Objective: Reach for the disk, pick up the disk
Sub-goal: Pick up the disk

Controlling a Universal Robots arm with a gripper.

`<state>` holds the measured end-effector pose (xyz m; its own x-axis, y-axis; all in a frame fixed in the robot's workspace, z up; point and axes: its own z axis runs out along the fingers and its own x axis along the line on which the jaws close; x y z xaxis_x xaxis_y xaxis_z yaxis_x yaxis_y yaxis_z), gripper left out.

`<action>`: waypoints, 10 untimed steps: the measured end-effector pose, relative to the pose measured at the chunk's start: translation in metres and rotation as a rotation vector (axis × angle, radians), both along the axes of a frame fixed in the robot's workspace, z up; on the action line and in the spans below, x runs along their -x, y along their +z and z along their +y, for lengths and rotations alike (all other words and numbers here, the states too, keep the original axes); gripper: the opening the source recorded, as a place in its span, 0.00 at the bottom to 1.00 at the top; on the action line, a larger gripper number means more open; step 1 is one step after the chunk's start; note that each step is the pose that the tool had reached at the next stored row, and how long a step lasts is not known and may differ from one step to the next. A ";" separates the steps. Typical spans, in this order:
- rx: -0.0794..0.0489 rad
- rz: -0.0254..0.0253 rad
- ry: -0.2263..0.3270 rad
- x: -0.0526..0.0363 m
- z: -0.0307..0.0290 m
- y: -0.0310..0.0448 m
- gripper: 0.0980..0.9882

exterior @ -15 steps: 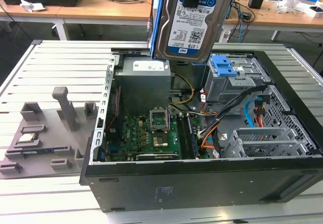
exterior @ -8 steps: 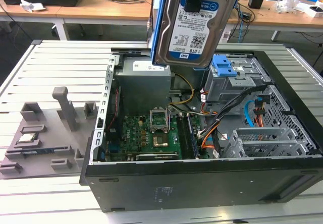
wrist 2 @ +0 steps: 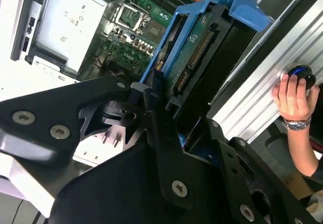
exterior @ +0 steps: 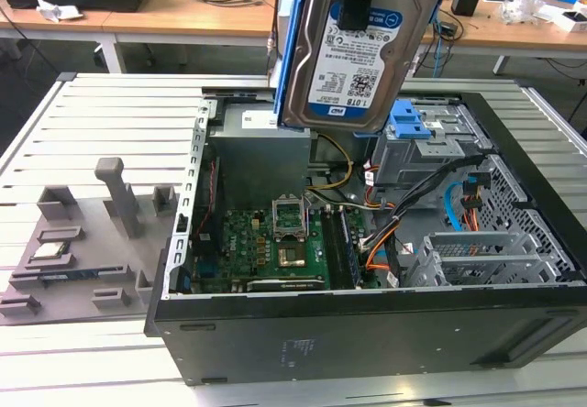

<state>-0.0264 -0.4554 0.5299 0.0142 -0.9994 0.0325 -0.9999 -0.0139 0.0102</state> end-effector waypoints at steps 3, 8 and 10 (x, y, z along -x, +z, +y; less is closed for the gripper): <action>0.000 0.0000 0.000 0.0000 -0.0065 -0.0001 0.30; 0.000 0.0001 0.000 0.0000 -0.0151 -0.0004 0.30; 0.000 0.0001 0.000 0.0000 -0.0223 -0.0005 0.30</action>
<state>-0.0264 -0.4777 0.5294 0.0142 -0.9994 0.0326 -0.9999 -0.0139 0.0103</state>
